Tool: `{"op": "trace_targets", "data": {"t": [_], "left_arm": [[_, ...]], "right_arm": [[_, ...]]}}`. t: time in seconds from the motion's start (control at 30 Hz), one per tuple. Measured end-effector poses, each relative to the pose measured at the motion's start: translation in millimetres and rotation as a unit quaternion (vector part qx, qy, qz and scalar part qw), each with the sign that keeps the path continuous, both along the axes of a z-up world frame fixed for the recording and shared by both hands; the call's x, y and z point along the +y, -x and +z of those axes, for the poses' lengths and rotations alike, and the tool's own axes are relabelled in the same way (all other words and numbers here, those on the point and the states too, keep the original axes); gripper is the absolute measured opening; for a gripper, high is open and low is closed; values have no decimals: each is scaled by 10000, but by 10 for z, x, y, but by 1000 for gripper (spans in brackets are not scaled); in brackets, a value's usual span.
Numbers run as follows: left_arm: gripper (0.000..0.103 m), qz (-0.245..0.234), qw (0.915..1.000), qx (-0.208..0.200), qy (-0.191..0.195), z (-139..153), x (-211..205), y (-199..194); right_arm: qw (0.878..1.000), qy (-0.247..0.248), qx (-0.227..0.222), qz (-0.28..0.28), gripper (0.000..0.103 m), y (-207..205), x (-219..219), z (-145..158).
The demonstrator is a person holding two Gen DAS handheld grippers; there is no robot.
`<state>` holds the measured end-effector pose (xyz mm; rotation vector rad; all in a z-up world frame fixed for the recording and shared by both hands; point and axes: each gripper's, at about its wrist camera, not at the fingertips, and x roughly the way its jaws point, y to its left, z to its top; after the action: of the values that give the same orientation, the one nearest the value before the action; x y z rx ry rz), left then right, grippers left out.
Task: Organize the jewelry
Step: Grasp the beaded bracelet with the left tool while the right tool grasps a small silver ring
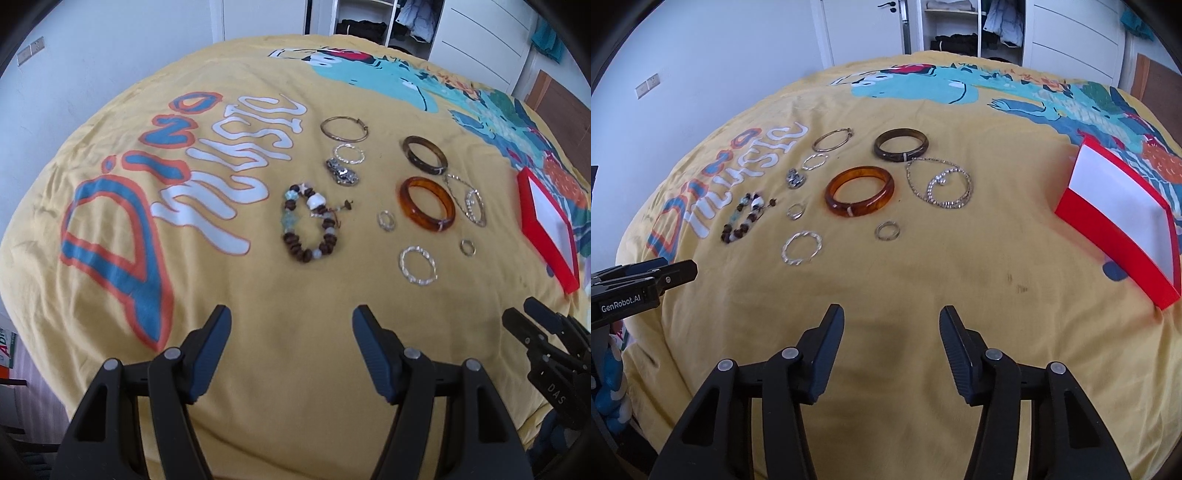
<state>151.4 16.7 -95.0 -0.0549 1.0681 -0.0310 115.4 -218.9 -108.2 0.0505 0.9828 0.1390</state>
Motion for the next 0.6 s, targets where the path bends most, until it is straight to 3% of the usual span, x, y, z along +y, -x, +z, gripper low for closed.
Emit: {"op": "trace_targets", "data": {"t": [0.6], "left_arm": [[66,-35,9998,167,59,-320,-55,-609]], "right_arm": [[9993,-329,129,105,47,-765,-23,-283]]}}
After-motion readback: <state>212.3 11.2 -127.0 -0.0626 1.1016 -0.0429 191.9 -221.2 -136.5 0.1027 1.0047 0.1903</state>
